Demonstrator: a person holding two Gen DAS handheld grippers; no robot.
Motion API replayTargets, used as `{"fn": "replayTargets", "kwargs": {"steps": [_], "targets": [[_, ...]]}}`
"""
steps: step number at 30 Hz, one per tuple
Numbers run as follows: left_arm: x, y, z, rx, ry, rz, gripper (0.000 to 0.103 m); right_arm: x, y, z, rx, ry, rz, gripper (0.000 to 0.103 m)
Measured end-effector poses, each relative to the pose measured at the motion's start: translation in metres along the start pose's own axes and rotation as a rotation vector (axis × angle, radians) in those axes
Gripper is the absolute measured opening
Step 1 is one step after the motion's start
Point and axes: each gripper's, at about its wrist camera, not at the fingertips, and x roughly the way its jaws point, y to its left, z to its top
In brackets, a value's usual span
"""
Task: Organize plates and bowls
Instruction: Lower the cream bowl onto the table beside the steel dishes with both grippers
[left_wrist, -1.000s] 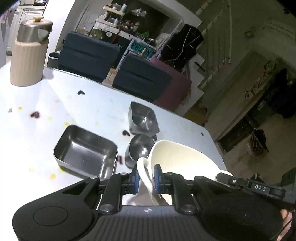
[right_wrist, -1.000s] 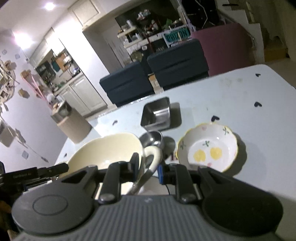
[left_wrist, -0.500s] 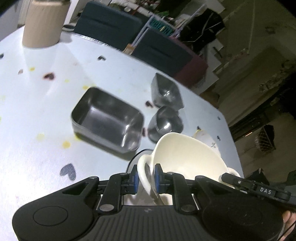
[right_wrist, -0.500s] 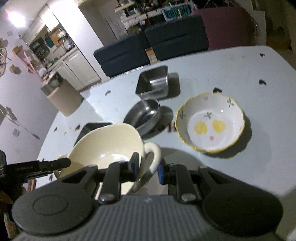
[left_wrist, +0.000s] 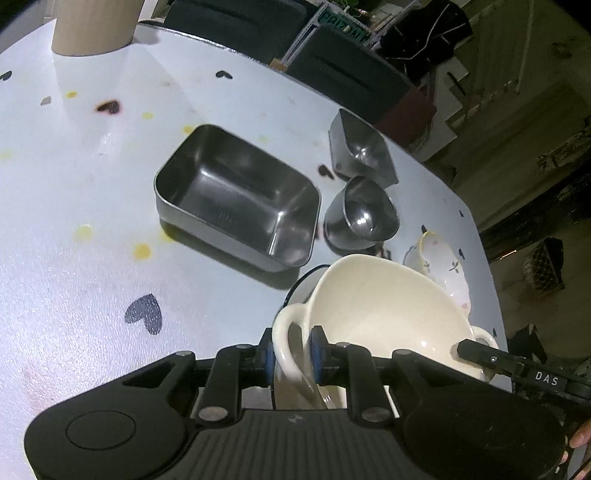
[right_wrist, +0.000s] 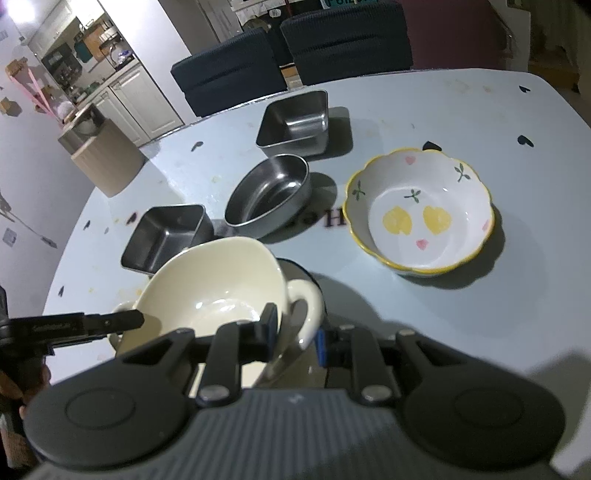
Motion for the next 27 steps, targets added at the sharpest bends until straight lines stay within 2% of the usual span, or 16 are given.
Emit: {"fn": "replayTargets", "kwargs": {"steps": [10,27], "targets": [[0.009,0.004,-0.002,0.006,0.026,0.025,0.023,0.011,0.007,-0.002,-0.020,0.031,-0.037,0.025],[0.014,0.005,-0.004,0.011,0.027,0.036,0.025,0.013,0.021,-0.002,-0.060,0.025,-0.078,0.026]]}}
